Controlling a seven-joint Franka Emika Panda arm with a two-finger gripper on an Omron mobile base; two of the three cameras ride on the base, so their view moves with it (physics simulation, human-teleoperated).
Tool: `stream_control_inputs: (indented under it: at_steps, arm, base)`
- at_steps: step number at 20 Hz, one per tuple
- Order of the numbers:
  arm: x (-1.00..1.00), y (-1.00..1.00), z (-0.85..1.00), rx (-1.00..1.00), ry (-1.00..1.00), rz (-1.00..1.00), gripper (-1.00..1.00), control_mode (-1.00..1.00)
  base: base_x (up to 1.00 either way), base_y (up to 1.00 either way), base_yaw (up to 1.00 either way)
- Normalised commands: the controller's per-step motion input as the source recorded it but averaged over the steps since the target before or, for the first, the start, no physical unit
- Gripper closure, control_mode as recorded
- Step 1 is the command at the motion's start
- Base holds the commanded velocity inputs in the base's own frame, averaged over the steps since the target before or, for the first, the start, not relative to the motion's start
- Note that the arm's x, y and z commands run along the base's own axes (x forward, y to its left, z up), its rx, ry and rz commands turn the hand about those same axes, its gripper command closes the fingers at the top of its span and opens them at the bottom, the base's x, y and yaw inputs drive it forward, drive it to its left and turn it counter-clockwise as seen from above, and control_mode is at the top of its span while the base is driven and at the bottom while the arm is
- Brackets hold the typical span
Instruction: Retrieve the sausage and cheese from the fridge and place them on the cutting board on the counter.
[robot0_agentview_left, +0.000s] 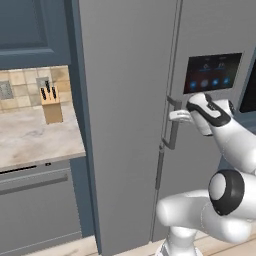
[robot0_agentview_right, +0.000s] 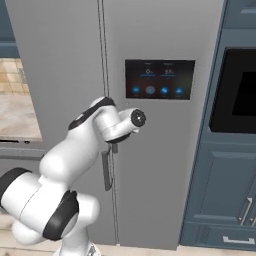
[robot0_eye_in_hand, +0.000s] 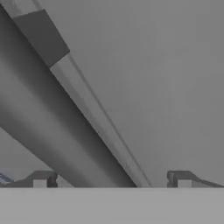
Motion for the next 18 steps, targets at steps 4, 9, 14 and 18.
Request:
stream_control_inputs:
  at_steps: [4,9,14,18]
  arm:
    - [0.56,0.21,0.00,0.00,0.04,0.00,1.00,-1.00]
    - [0.13,0.00,-0.06,0.01,0.01,-0.03,1.00,-1.00]
    - [-0.16,-0.19,-0.13,0.00,0.00,-0.05,1.00,-1.00]
    - [-0.42,-0.39,-0.12,0.00,0.00,-0.07,1.00,-1.00]
  base:
    - [0.00,0.00,0.00]
    - [0.00,0.00,0.00]
    - [0.00,0.00,0.00]
    - [0.00,0.00,0.00]
